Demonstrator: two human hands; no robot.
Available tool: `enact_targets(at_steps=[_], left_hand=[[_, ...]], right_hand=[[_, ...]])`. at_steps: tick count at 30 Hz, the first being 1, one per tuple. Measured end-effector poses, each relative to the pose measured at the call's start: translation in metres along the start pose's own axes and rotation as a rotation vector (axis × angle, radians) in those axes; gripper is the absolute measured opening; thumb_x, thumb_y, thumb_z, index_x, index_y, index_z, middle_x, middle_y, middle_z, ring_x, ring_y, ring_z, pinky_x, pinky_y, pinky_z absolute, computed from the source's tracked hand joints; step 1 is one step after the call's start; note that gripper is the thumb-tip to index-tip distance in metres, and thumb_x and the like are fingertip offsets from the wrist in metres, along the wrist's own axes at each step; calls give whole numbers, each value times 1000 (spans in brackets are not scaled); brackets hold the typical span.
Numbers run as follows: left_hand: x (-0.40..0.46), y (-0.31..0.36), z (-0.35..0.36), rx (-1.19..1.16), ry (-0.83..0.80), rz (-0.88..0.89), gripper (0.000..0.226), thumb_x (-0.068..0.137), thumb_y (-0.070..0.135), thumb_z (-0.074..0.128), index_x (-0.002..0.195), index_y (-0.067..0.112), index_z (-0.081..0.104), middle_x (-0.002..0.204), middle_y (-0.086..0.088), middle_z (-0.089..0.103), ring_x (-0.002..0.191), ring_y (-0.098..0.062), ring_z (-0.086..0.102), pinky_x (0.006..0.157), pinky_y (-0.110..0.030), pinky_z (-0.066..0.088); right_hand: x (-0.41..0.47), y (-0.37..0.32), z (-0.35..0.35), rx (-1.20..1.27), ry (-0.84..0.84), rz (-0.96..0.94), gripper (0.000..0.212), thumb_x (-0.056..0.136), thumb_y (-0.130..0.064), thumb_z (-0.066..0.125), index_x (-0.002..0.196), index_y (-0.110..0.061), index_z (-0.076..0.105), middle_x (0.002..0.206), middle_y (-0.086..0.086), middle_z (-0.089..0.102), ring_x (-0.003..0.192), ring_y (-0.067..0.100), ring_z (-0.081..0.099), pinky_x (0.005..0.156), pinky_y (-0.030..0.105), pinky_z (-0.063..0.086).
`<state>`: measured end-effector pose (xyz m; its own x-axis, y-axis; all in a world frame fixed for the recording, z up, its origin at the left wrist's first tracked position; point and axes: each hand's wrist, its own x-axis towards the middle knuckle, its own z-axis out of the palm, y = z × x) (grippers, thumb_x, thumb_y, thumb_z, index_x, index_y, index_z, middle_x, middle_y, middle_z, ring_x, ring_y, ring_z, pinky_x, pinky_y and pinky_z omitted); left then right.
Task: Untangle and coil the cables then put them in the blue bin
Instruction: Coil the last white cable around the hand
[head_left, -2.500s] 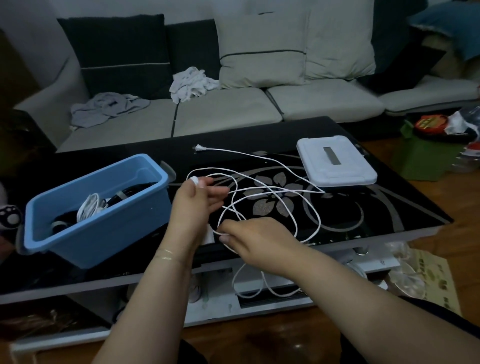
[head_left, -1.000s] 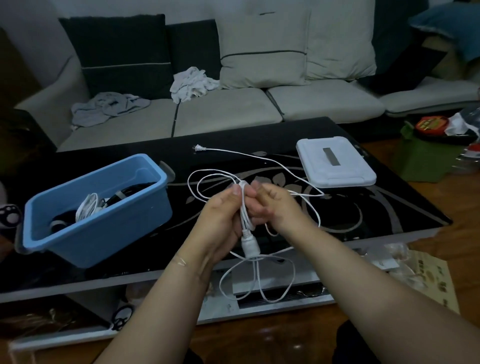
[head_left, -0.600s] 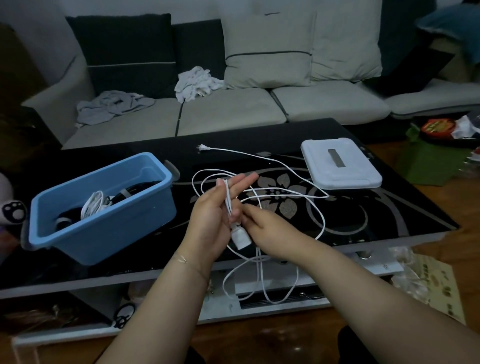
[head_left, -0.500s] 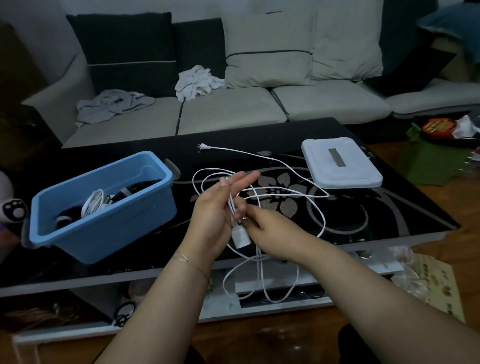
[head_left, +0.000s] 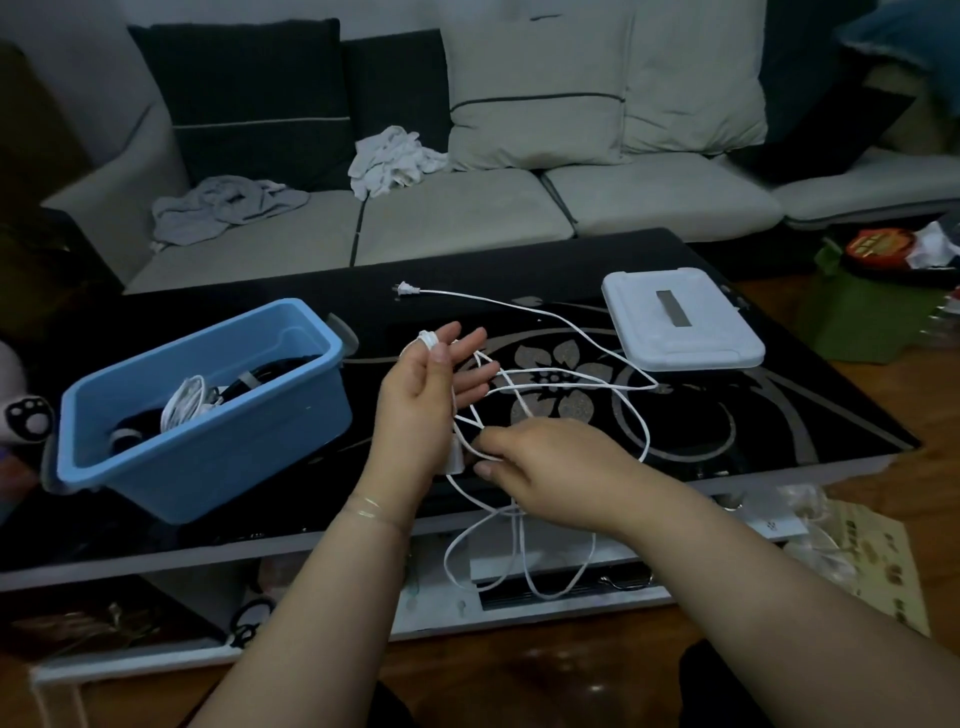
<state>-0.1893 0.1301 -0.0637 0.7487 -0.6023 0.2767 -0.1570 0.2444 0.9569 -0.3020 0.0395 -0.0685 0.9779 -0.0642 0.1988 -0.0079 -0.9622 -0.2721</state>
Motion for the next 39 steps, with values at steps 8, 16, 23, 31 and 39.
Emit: enact_targets(at_steps=[8,16,23,31,39], left_hand=[[-8,0,0,376,-197,-26,50,96,51,28,115,22,63,98,11,74,88,-4,68,74,-15,51],[-12,10,4,325,-470,-95,50,106,34,27,65,26,54,55,1,42,51,-17,41,56,-33,36],[-16,12,5,182,-584,-111,42,101,39,32,90,7,56,49,4,43,53,-17,58,59,-23,48],[-18,12,7,1,-569,-91,35,100,37,31,90,14,55,85,-10,75,41,-6,34,49,-16,35],[-20,12,4,-134,-489,-97,31,100,34,33,90,15,55,121,-13,67,50,-9,52,47,-16,39]], right_hand=[[-4,3,-18,461,35,113,15,97,-32,47,83,-32,53,81,-10,62,75,7,57,71,38,48],[-5,32,-29,157,302,180,32,88,-59,42,82,-30,55,67,-15,53,66,6,48,56,23,35],[-1,48,-33,269,354,153,28,89,-54,48,78,-28,47,71,-10,52,73,0,48,61,24,37],[8,51,-18,480,391,281,47,89,-69,31,73,-27,48,64,-1,52,65,16,51,66,43,45],[21,32,3,401,133,500,41,91,-56,32,85,-29,62,84,5,67,84,30,64,69,38,49]])
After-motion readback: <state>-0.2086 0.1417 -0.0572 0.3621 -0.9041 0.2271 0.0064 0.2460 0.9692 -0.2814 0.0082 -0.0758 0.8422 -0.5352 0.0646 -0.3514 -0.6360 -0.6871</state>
